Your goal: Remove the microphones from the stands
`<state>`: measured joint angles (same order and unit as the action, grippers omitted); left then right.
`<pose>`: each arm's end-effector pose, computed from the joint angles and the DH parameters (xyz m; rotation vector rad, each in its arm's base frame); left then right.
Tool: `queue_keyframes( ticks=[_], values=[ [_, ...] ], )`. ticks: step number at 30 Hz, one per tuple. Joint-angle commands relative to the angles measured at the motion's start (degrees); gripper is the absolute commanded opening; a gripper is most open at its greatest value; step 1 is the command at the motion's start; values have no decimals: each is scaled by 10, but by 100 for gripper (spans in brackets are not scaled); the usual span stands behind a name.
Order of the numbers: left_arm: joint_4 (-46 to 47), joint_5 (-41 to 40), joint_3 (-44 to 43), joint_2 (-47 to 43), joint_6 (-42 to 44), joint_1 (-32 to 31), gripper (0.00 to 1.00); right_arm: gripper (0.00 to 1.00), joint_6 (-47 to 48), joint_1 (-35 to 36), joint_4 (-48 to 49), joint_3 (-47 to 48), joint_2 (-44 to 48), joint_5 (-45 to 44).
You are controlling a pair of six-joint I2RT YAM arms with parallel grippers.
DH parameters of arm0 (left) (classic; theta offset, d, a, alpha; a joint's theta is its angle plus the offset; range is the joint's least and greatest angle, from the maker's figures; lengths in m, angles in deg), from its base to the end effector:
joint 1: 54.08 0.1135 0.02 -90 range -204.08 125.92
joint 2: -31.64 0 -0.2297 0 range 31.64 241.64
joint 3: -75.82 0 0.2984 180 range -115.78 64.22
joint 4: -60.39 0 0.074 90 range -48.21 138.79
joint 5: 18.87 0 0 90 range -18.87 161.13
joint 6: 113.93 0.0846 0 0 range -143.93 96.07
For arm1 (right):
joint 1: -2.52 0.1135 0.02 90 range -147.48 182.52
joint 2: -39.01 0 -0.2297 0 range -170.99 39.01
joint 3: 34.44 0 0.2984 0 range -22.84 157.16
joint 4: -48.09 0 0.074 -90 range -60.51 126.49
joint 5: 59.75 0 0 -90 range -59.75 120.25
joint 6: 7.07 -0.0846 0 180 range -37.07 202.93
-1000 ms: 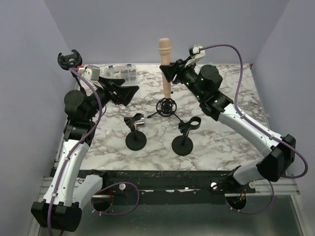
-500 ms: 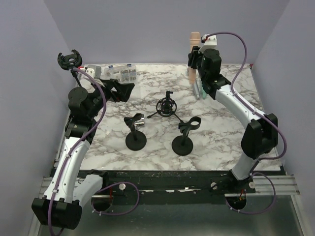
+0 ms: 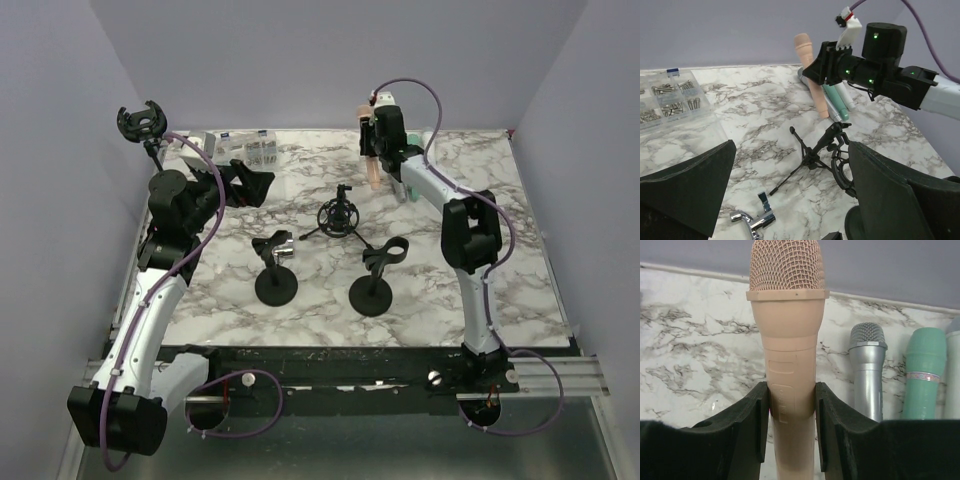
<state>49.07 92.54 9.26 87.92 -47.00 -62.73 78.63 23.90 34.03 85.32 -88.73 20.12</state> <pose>0.3303 -0.0815 0.3550 0.0943 1.6329 -0.7240 0.5659 0.2056 0.1947 -0.1742 1.9434 0.1234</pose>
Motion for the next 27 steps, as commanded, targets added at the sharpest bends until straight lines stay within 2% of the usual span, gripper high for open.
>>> queue_keyframes(
  ticks=[1, 8, 17, 27],
  values=[
    [-2, -13, -16, -9, 18, -1, 98, 1, -5, 2, -57, 75, -60, 8],
    [-17, -16, -18, -5, 22, -2, 98, 1, -13, 2, -112, 175, -152, -38],
    [-24, -16, -23, 4, 21, -1, 98, 10, -23, -3, -125, 251, -230, -77],
    [-20, -5, -22, 13, 13, -1, 98, 25, -29, -6, -118, 262, -264, -84]
  ],
)
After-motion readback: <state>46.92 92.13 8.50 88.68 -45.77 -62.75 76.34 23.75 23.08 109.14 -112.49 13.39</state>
